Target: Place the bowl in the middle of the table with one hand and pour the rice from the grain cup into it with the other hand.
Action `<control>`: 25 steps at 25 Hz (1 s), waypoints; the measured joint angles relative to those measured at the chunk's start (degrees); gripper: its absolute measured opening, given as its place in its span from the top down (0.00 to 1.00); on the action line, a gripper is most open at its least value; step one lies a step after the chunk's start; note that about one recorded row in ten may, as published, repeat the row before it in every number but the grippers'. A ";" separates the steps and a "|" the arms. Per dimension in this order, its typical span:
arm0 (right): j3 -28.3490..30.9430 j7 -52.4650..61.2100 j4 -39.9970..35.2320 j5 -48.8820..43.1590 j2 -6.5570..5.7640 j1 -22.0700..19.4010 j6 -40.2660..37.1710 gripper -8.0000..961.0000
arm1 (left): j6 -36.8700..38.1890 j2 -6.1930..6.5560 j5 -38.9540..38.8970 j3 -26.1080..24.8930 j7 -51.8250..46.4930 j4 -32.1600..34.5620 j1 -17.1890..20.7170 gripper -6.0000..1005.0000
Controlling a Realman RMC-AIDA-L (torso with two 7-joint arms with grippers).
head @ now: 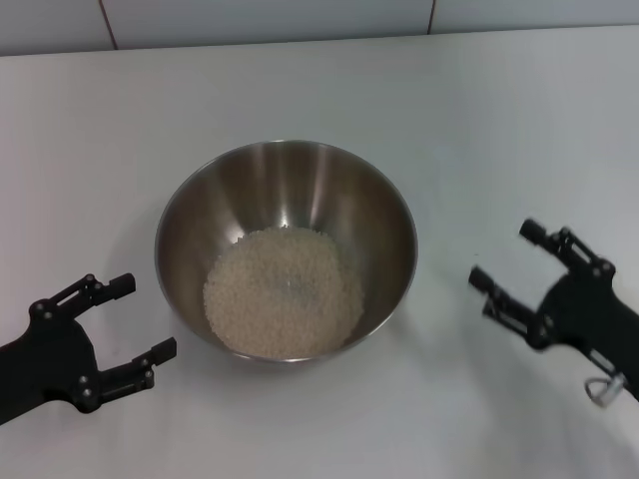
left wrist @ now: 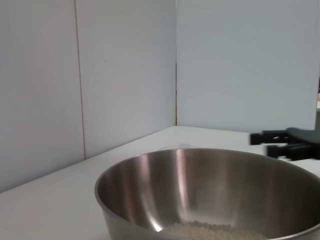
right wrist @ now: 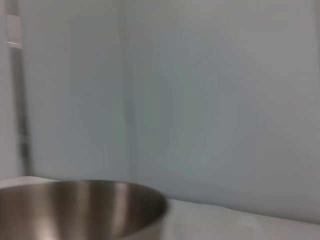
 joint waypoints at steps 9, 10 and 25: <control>-8.64 11.04 -11.37 -5.43 0.06 1.44 -7.37 0.15 | 0.08 0.00 0.00 0.19 0.48 0.00 0.78 0.14; -8.69 11.00 -11.35 -5.45 0.15 1.59 -7.30 0.15 | 0.11 -0.01 0.00 0.20 0.67 0.00 0.88 0.14; -8.64 10.30 -10.95 -5.80 0.38 2.50 -6.29 0.15 | 0.52 -0.26 0.96 0.13 1.08 0.00 0.96 0.14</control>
